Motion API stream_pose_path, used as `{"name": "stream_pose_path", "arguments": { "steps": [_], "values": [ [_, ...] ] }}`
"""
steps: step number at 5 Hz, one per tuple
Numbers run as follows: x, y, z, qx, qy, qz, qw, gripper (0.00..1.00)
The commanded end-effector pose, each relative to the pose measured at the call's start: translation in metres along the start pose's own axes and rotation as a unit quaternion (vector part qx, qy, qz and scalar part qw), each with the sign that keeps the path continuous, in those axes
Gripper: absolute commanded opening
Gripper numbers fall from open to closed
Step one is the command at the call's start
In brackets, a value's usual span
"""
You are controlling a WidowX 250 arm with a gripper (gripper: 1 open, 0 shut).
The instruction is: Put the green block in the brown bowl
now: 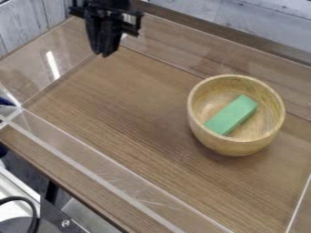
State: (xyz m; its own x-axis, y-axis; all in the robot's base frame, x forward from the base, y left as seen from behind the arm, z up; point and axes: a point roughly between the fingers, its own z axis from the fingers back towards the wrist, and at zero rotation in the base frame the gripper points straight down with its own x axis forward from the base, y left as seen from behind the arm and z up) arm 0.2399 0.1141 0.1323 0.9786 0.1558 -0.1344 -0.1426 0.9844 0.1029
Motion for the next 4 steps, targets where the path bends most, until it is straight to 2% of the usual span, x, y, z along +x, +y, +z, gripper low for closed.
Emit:
{"name": "stream_pose_path", "arguments": {
  "steps": [1, 2, 3, 4],
  "values": [
    [0.000, 0.015, 0.009, 0.024, -0.039, 0.019, 0.9988, 0.00],
    [0.001, 0.028, -0.009, 0.020, -0.022, 0.018, 0.9994, 0.00],
    [-0.005, 0.044, -0.041, 0.019, 0.008, 0.019, 0.9996, 0.00],
    [0.014, 0.044, -0.033, 0.020, -0.026, 0.021, 0.9992, 0.00]
  ]
}}
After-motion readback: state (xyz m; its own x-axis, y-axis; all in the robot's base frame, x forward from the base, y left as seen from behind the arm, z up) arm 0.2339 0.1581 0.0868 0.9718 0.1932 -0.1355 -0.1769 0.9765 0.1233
